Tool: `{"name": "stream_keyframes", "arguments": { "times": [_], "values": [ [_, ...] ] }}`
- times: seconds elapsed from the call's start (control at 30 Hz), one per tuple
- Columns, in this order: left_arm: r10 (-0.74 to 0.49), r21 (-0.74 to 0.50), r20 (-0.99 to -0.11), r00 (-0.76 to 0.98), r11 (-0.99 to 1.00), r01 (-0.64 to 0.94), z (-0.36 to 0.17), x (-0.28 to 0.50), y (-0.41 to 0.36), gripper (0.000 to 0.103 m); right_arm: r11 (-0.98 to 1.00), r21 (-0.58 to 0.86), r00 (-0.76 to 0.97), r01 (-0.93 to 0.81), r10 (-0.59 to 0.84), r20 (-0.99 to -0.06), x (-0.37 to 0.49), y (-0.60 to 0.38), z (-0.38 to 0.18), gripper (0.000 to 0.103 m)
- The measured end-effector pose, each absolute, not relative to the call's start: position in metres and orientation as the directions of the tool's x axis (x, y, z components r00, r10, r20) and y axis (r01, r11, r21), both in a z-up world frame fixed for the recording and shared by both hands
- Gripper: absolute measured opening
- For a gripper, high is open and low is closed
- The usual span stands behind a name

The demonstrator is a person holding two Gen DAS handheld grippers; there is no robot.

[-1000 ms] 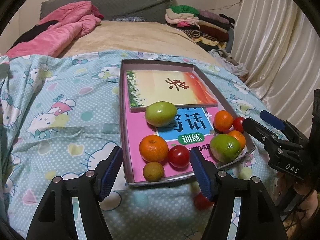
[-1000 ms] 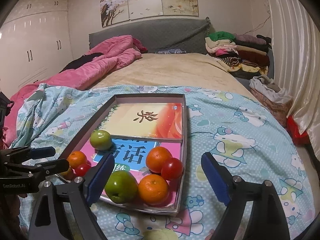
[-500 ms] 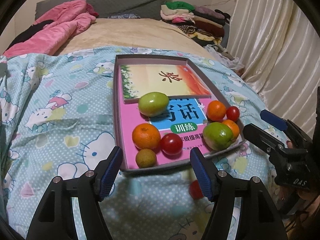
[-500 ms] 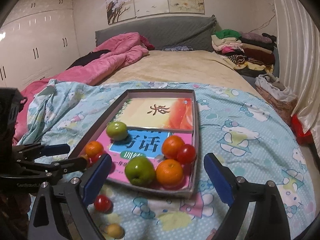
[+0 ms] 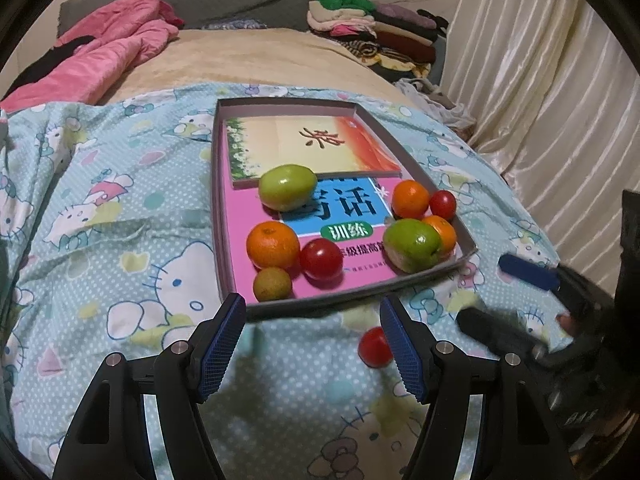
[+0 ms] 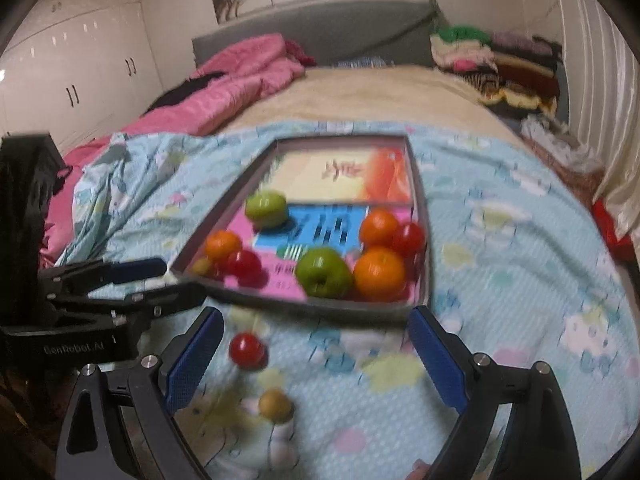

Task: Organize fruits
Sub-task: 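Grasp the last cherry tomato with the left gripper while the right gripper grasps the other brown fruit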

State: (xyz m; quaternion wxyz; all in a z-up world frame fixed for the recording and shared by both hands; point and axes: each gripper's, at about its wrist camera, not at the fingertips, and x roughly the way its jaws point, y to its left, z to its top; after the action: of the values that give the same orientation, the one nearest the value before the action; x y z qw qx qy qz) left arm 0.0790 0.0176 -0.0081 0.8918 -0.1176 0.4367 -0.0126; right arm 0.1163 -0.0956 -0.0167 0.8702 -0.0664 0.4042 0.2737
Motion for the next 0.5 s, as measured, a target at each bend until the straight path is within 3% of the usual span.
{"name": "stream_keyframes", "arguments": {
  "times": [0.3,0.5],
  "values": [
    [-0.155,-0.228,-0.790,0.593,0.972,-0.049,-0.011,0.075,0.010,0.071,0.833,0.109,0.453,-0.542,0.398,-0.798,0.100,-0.096,-0.034,0.088],
    [-0.164,-0.214,-0.804,0.571,0.977,-0.021,-0.015,0.074,0.000,0.071,0.814,0.106,0.427,-0.571,0.405,-0.809,0.093,-0.091,-0.037,0.075]
  ]
}}
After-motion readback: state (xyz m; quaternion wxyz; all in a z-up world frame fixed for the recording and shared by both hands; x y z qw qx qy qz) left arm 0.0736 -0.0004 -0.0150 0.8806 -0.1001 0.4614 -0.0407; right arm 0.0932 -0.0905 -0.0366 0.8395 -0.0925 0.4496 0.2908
